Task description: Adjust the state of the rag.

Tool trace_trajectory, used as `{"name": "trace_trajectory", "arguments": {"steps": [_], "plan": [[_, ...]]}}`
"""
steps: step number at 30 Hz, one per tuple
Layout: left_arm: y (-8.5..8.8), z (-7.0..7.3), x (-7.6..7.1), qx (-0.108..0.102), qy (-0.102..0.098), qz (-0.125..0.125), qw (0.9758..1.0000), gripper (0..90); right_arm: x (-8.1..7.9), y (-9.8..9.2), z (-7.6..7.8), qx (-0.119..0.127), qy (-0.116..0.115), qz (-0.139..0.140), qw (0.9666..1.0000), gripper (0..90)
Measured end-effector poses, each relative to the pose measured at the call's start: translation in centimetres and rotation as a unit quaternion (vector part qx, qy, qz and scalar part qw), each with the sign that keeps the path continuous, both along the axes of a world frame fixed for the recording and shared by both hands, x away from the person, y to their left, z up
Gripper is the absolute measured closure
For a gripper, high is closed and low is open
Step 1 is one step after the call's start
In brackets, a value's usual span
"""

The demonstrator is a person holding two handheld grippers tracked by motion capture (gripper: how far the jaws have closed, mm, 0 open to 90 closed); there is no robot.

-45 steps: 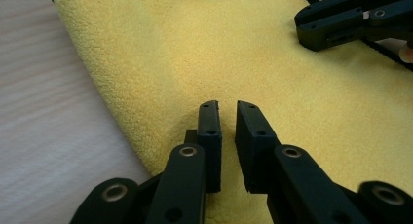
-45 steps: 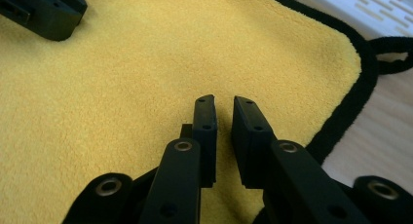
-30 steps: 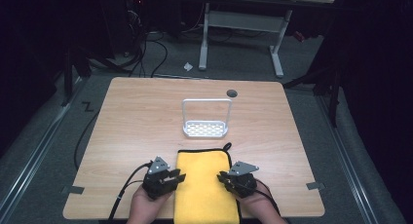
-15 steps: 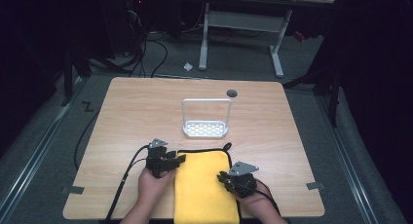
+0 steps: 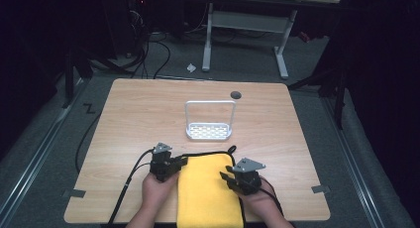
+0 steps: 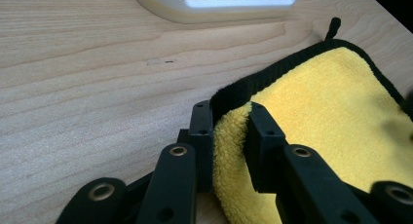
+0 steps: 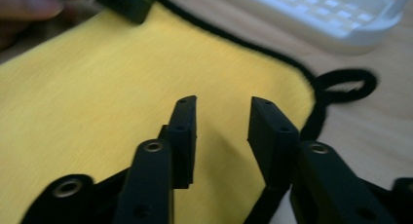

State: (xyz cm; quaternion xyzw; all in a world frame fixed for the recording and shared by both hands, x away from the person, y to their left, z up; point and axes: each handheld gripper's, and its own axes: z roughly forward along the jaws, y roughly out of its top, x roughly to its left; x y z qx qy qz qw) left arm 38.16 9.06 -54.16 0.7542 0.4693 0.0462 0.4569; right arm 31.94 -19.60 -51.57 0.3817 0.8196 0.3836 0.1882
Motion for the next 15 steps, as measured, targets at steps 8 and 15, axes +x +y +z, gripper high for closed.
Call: {"name": "trace_trajectory", "arguments": {"steps": [8, 15], "plan": [[0.1, 0.0, 0.0, -0.005, 0.004, -0.006, 1.0, 74.7, 5.1, 0.3, -0.5, -0.001, 0.027, -0.081, 0.9963, 41.1], [0.2, 0.0, 0.0, -0.007, 0.005, -0.005, 1.0, 74.6, 5.5, 0.6, -1.5, -0.003, 0.05, -0.078, 0.9957, 40.6]]}}
